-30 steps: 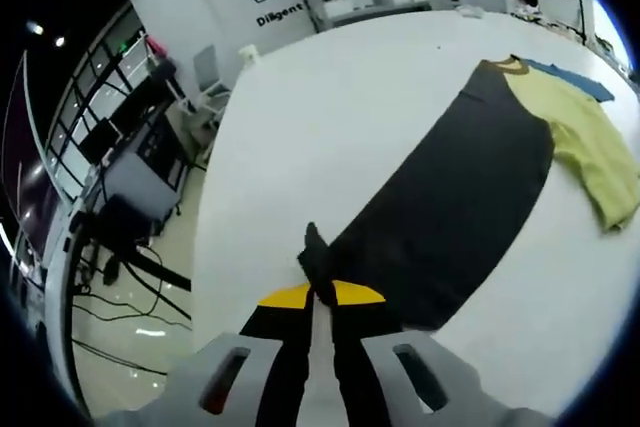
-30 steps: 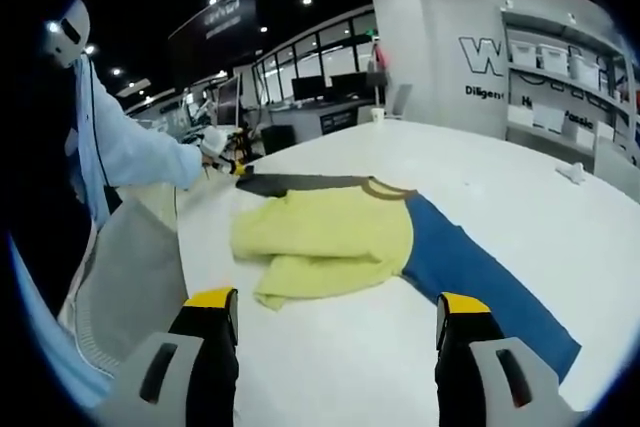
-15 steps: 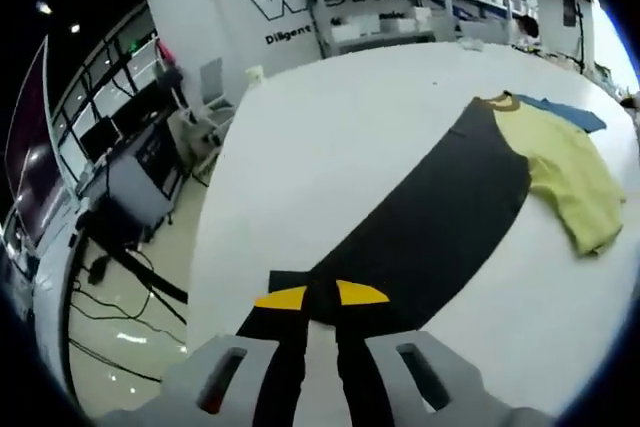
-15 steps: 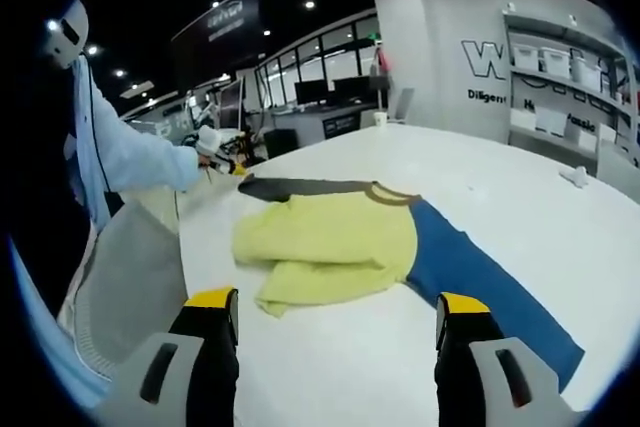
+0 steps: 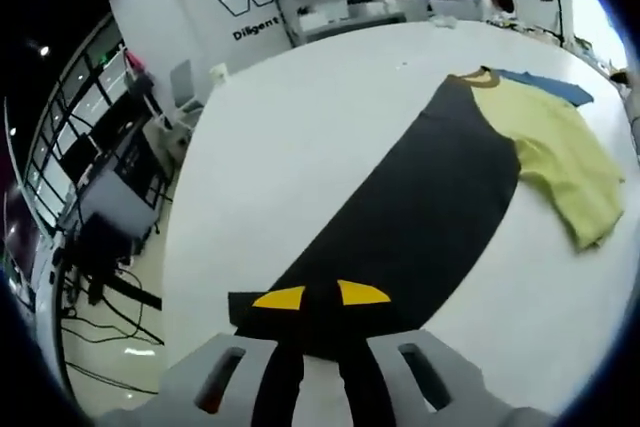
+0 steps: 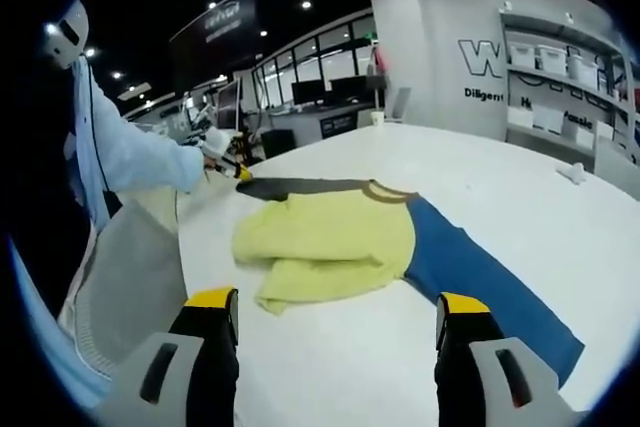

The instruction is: Fold the garment on the visible template until the final outline fits inside the template.

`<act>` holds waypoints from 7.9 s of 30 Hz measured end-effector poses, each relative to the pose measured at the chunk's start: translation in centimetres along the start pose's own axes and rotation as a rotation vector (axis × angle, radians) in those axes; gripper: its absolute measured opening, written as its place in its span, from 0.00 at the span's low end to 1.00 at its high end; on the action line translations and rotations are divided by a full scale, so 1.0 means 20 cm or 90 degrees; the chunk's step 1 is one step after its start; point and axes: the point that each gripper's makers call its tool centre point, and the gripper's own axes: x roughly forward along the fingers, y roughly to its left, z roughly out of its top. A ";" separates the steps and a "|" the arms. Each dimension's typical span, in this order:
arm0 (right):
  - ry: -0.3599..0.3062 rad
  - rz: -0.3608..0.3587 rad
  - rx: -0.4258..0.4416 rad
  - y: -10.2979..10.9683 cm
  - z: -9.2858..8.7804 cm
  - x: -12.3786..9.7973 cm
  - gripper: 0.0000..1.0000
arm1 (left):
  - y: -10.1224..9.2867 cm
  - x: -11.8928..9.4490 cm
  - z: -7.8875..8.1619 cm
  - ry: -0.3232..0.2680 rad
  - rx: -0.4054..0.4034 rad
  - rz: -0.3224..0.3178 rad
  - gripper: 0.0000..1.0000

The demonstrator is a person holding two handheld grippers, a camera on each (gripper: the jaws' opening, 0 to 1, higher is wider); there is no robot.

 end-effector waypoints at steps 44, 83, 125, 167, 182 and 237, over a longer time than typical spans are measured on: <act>-0.011 0.012 -0.001 0.01 0.01 0.03 0.78 | 0.23 -0.27 -0.29 -0.025 -0.180 0.141 0.00; -0.021 0.024 0.007 0.04 0.00 0.07 0.78 | -0.01 -0.34 -0.14 -0.096 -0.158 0.037 0.02; -0.033 0.032 0.009 0.07 -0.02 0.05 0.80 | -0.69 -0.59 0.24 -0.276 -0.058 -0.288 0.50; -0.046 0.047 0.020 0.18 -0.06 0.08 0.79 | -1.14 -0.69 0.24 -0.280 0.014 -0.385 0.52; -0.044 0.081 0.022 0.32 -0.09 0.20 0.76 | -1.29 -0.63 0.14 -0.241 0.059 -0.398 0.51; 0.146 -0.004 -0.125 0.42 -0.40 0.69 0.00 | -1.42 -0.33 0.05 -0.146 0.304 -0.251 0.09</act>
